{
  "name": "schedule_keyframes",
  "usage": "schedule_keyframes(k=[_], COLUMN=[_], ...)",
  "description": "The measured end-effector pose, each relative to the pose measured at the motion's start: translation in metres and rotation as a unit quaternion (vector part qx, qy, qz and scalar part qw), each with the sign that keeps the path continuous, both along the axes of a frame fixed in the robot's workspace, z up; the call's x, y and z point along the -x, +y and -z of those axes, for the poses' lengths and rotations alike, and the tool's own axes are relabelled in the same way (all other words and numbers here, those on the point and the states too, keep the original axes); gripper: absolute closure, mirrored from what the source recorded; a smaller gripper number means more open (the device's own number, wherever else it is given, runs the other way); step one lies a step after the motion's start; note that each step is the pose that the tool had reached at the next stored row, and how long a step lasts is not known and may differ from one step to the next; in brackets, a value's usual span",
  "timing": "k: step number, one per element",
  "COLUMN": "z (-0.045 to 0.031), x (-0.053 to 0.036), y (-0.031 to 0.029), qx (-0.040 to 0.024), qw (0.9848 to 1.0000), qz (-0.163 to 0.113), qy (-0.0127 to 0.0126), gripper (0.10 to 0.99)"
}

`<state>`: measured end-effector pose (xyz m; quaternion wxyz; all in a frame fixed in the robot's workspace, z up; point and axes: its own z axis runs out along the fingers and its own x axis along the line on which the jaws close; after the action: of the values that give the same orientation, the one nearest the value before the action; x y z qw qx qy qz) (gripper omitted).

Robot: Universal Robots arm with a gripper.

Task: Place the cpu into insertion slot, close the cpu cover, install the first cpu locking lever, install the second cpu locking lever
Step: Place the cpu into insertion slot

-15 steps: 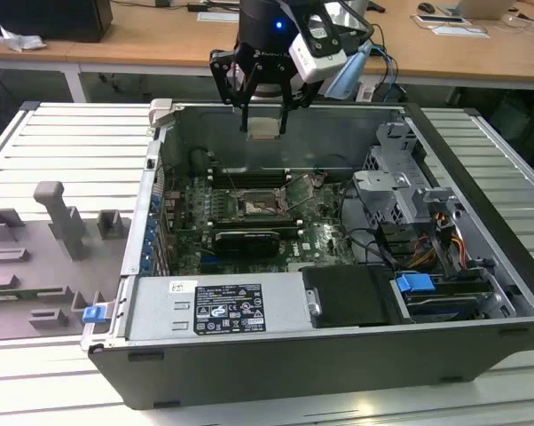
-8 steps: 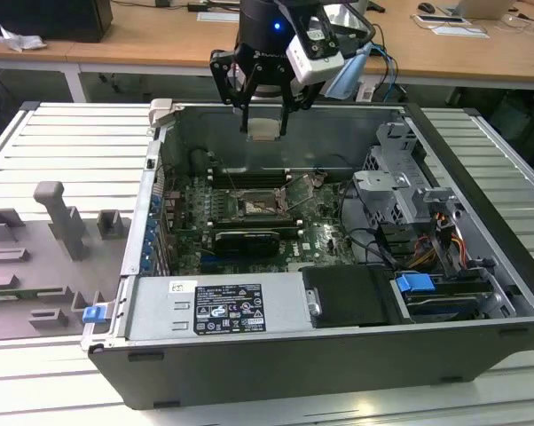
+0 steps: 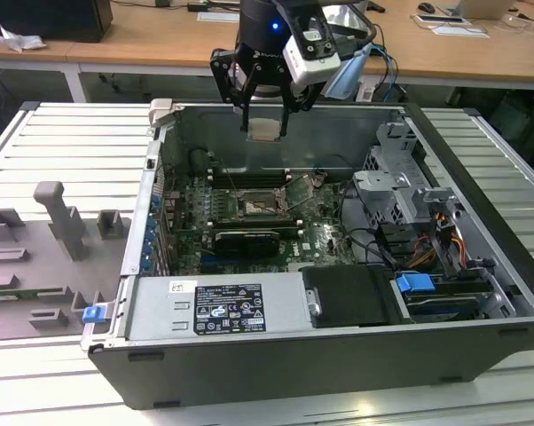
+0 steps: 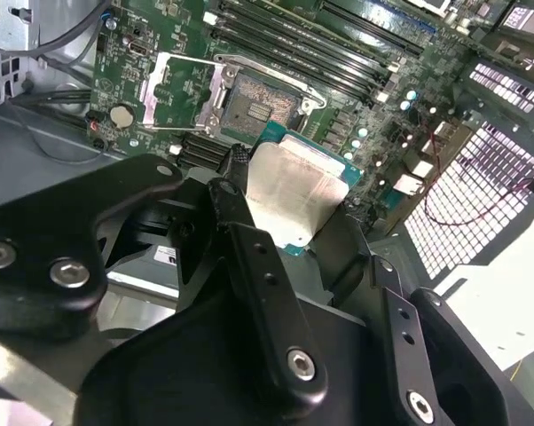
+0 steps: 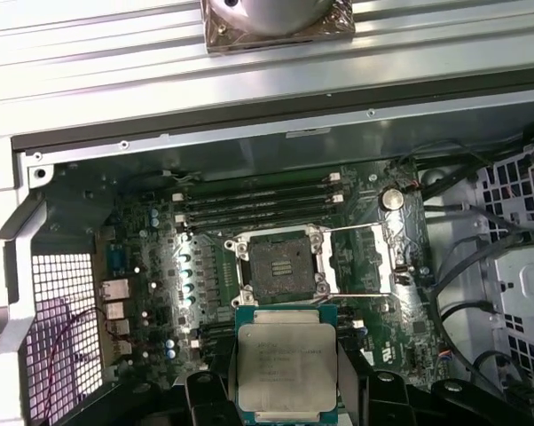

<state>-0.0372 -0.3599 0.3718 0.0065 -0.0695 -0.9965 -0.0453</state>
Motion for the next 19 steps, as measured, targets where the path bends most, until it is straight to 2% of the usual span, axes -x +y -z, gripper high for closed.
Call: schedule_keyframes(k=[19], z=[0.0003], x=[0.0], y=[0.0], qx=[0.0], qw=[0.9994], qz=[0.035], qy=[0.0], gripper=[0.545])
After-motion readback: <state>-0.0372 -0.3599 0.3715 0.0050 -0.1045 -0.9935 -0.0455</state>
